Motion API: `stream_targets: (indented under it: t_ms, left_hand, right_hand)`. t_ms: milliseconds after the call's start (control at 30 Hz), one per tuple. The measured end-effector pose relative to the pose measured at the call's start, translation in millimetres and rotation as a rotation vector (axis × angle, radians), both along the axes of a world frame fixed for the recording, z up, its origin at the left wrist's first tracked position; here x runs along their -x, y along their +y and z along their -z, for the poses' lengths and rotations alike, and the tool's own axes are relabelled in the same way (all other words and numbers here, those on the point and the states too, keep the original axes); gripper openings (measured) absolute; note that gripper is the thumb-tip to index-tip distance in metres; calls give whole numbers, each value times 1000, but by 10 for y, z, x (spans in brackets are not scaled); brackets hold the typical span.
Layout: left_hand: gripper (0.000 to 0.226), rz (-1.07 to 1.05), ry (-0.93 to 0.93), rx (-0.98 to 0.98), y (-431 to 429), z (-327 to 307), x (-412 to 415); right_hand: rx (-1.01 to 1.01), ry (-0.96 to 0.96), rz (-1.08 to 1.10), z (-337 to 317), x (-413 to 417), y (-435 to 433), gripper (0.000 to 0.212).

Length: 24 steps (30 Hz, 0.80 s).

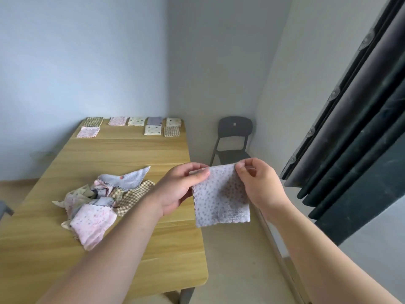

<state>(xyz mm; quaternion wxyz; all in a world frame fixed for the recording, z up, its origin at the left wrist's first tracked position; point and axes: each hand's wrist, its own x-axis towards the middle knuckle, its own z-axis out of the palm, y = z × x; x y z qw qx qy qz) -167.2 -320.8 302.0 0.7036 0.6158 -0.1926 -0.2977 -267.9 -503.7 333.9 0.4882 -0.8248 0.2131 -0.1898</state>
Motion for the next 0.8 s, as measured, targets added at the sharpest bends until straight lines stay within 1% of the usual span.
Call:
stream_targets:
  t_ms: [33, 67, 100, 200, 300, 433, 533, 667, 800]
  left_hand:
    - [41, 33, 72, 32, -95, -11, 46]
    - [47, 69, 132, 55, -220, 10, 96]
    - [46, 95, 173, 62, -345, 36, 128]
    - [27, 98, 234, 64, -771, 129, 106]
    - [34, 57, 253, 69, -1194, 240, -38]
    - [31, -68, 266, 36, -1937, 480, -531]
    - [31, -111, 382, 65, -2421, 528, -854]
    - [39, -132, 554, 169, -2963, 513, -1305]
    - [38, -181, 635, 207, -3270, 569, -1720]
  right_hand:
    - [33, 3, -6, -16, 24, -86, 16]
    - [67, 8, -24, 1, 44, -209, 16]
    - [105, 20, -38, 25, 51, -324, 16]
    - [194, 54, -73, 156, -1, -724, 16]
    - [255, 89, -105, 262, -176, -1117, 18]
    - [288, 134, -111, 368, -734, -1822, 22]
    - [292, 167, -131, 372, -1126, -2252, 22]
    - [277, 183, -168, 374, -1781, -2837, 22]
    - [253, 193, -241, 508, -2477, -3225, 23]
